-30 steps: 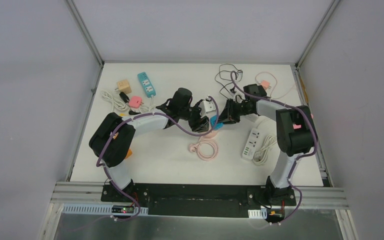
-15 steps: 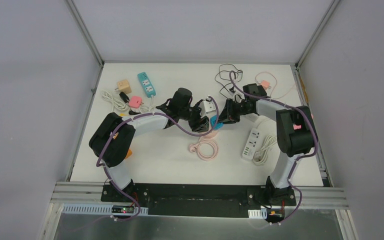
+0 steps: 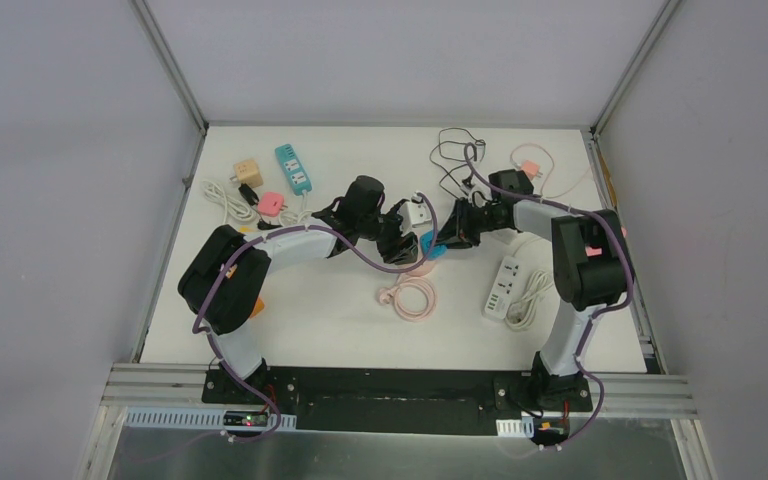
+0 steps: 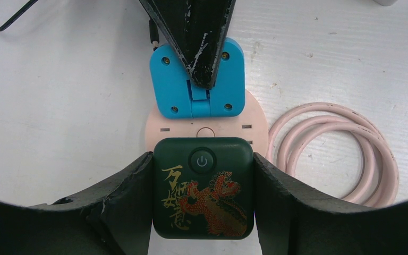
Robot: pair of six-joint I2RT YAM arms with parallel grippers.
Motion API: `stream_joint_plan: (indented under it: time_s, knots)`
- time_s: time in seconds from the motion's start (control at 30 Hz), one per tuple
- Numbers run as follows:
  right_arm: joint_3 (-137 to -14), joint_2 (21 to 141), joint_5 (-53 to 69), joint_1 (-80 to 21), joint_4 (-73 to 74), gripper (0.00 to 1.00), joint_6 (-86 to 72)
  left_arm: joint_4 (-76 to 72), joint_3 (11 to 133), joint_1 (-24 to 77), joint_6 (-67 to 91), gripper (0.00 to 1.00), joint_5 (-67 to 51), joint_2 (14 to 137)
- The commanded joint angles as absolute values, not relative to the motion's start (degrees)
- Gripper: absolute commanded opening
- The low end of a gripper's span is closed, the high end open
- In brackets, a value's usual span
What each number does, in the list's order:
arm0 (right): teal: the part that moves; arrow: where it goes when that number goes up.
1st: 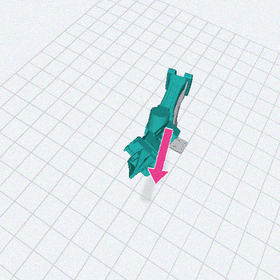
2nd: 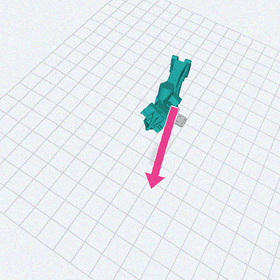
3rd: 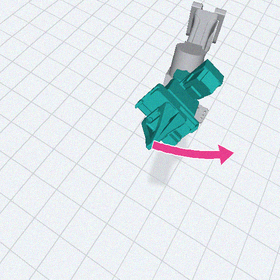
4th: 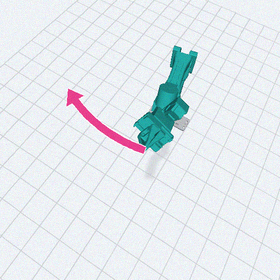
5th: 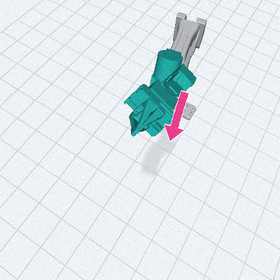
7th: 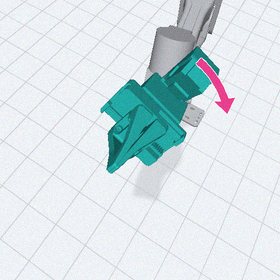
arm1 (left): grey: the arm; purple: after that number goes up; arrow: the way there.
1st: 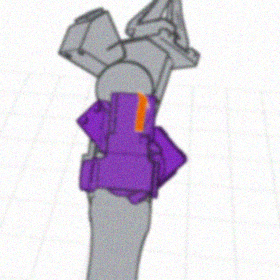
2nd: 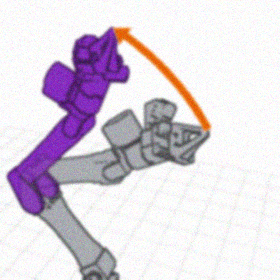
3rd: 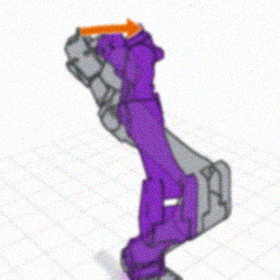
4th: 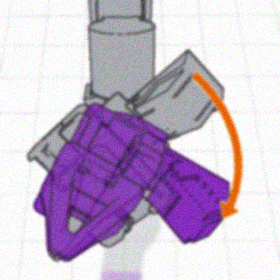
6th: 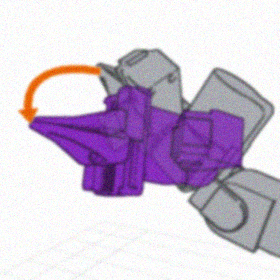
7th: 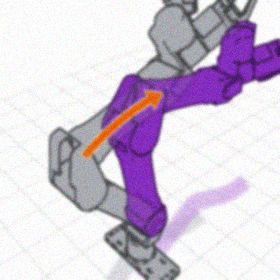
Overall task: Pull the plug off the socket
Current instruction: Remove the plug from the socket.
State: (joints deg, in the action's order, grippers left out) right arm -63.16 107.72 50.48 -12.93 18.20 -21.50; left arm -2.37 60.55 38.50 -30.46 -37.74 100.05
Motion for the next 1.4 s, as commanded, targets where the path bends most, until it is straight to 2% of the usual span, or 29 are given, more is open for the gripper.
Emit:
stream_joint_plan:
  time_s: [0.0,0.17,0.3,0.4,0.53,0.63,0.87,0.97,1.03,1.1,1.17,1.37]
  knots:
    - [-61.6,109.2,52.6,-12.1,11.7,0.0,-30.7,3.6,59.7,38.5,-31.1,0.0,-40.6,101.0]
    - [-62.3,108.4,49.8,-12.2,13.4,0.0,-28.3,3.8,59.7,38.5,-31.1,0.0,-40.8,101.1]
    - [-64.3,104.9,37.9,-13.7,20.6,0.0,-17.4,3.8,59.7,38.5,-31.2,0.0,-40.7,101.1]
    - [-64.2,103.3,34.9,-14.6,20.8,0.0,-16.0,3.9,59.8,38.5,-31.3,0.0,-41.0,101.1]
    - [-64.1,104.6,40.3,-14.3,19.2,0.0,-19.9,4.0,59.8,38.5,-31.5,0.0,-41.1,101.1]
    - [-62.8,106.8,48.7,-13.6,14.2,0.0,-27.2,4.1,59.6,38.5,-31.5,0.0,-41.2,100.9]
    - [-59.2,109.1,57.1,-11.5,1.6,0.0,-41.2,4.1,59.7,38.5,-31.6,0.0,-41.2,101.0]
    - [-59.7,108.7,54.9,-11.5,4.0,0.0,-38.0,4.5,60.0,38.5,-31.6,0.0,-41.3,101.2]
    - [-62.4,107.2,51.5,-12.4,13.5,0.0,-32.4,4.6,60.0,38.5,-31.7,0.0,-41.4,101.3]
    - [-64.2,105.1,40.3,-13.8,19.4,0.0,-20.0,4.6,60.0,38.5,-31.7,0.0,-41.5,101.3]
    - [-64.2,102.9,37.3,-14.9,19.9,0.0,-18.4,4.7,60.2,38.5,-31.8,0.0,-41.5,101.4]
    - [-62.1,104.8,50.7,-13.1,11.6,0.0,-28.0,5.2,60.6,38.5,-32.0,0.0,-41.7,101.6]
